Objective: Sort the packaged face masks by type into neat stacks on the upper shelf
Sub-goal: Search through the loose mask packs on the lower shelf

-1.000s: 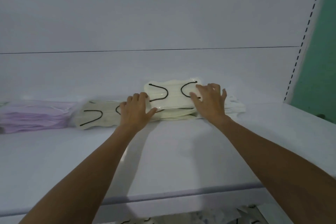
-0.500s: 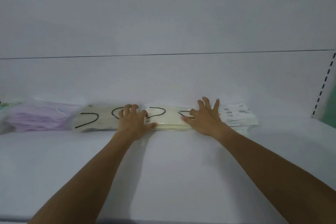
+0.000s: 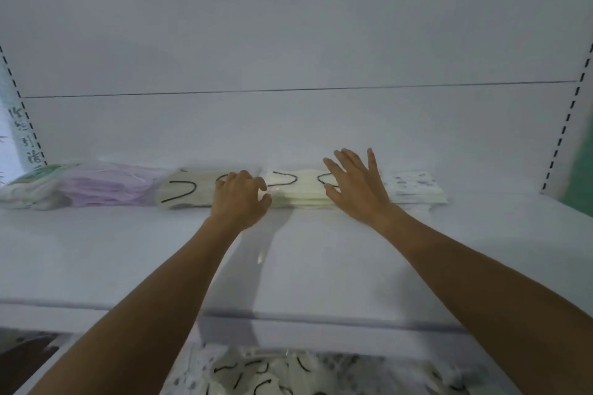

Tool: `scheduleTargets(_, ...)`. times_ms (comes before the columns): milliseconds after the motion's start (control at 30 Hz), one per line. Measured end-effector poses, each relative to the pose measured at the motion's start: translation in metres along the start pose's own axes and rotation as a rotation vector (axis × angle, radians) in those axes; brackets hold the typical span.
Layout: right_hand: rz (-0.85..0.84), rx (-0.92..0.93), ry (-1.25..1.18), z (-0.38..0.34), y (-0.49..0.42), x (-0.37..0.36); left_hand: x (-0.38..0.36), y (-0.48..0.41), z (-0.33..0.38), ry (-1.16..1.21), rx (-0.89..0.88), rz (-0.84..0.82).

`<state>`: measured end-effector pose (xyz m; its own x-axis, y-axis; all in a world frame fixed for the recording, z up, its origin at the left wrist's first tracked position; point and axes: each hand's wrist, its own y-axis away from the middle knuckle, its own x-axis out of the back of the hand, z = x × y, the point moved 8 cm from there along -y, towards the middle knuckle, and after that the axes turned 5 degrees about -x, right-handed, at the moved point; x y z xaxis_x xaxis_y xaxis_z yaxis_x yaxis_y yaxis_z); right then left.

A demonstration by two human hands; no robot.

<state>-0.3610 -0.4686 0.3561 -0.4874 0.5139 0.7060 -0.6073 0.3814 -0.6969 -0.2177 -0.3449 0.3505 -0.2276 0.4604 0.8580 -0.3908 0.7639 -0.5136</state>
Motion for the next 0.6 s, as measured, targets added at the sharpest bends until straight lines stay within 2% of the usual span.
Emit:
scheduleTargets(133, -0.132, -0.087, -0.073, -0.019, 0.025, 0.021, 0.022, 0.04, 0.0, 0.101, -0.05, 0.042)
scheduleTargets(300, -0.049, -0.235, -0.137, -0.061, 0.072, 0.068, 0.044, 0.119, -0.021, 0.361, -0.007, 0.101)
scheduleTargets(400, -0.053, -0.304, -0.269, -0.09, 0.113, 0.088, 0.054, 0.172, -0.029, 0.315, -0.027, 0.118)
scheduleTargets(467, -0.069, -0.284, -0.336, -0.111, 0.146, 0.095, 0.056, 0.207, -0.032, 0.293, -0.028, 0.123)
scheduleTargets(600, 0.03, -0.162, -0.264, -0.137, 0.195, 0.11, 0.045, 0.269, -0.033, 0.353, -0.003, 0.066)
